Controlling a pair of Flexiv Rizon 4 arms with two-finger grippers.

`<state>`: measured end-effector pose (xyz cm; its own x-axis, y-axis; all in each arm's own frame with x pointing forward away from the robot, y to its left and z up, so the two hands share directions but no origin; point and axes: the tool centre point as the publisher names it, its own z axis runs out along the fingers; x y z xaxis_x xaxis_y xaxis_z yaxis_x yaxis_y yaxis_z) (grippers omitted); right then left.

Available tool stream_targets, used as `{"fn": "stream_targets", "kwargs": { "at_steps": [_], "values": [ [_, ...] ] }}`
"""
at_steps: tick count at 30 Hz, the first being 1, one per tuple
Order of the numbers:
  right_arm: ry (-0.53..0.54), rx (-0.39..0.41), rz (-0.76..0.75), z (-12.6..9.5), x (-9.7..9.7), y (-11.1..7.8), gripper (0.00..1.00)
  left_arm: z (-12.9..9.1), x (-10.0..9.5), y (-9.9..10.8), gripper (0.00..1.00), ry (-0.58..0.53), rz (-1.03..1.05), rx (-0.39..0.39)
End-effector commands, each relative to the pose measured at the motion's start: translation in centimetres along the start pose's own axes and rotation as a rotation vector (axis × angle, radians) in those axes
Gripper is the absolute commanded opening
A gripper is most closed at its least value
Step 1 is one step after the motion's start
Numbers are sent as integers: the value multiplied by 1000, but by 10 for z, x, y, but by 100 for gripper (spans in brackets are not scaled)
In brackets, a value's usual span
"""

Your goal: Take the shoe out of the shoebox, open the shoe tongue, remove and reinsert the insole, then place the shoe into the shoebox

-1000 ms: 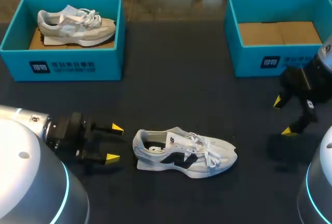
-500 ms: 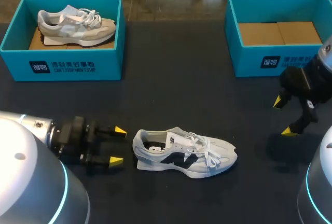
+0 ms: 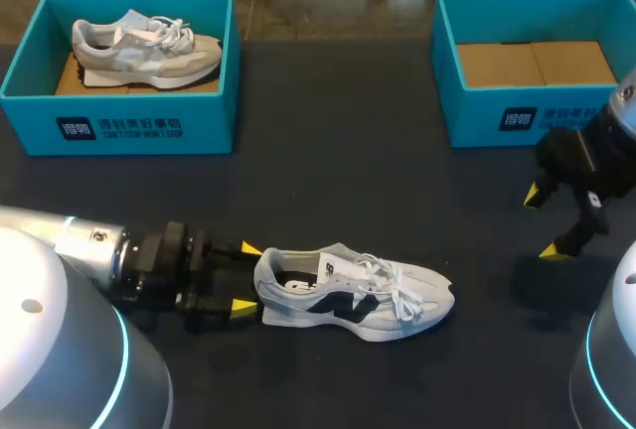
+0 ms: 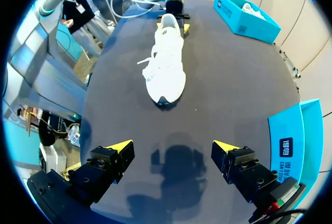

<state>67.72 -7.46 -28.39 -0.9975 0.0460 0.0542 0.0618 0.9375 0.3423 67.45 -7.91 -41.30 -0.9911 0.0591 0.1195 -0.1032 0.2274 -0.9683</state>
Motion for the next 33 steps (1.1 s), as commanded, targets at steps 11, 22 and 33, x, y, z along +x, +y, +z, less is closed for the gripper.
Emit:
{"fn": "stream_targets", "kwargs": {
  "at_steps": [11,22,33],
  "values": [
    [-1,2,0,1,0,0,100,18,6,-1,100,5,6,0],
    [-1,2,0,1,0,0,100,31,11,-2,100,-2,23,-5],
    [-1,2,0,1,0,0,100,41,11,-2,100,5,24,-4]
  ]
}}
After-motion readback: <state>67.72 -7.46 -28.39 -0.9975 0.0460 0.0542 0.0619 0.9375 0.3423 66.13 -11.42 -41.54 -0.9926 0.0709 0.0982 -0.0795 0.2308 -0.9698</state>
